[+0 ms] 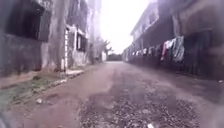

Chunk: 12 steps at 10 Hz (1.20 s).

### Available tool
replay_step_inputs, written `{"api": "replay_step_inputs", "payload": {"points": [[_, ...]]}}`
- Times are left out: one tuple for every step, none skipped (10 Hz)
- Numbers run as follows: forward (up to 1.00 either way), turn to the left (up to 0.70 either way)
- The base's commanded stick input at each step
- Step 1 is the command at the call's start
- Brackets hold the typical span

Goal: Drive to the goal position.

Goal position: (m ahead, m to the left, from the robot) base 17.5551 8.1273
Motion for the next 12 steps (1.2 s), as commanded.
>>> {"api": "replay_step_inputs", "payload": {"points": [[0.7, 0.0], [0.7, 0.0], [0.7, 0.0], [0.7, 0.0], [0.7, 0.0], [0.7, 0.0], [0.7, 0.0], [0.7, 0.0], [0.7, 0.0], [0.7, 0.0], [0.7, 0.0], [0.7, 0.0]]}}
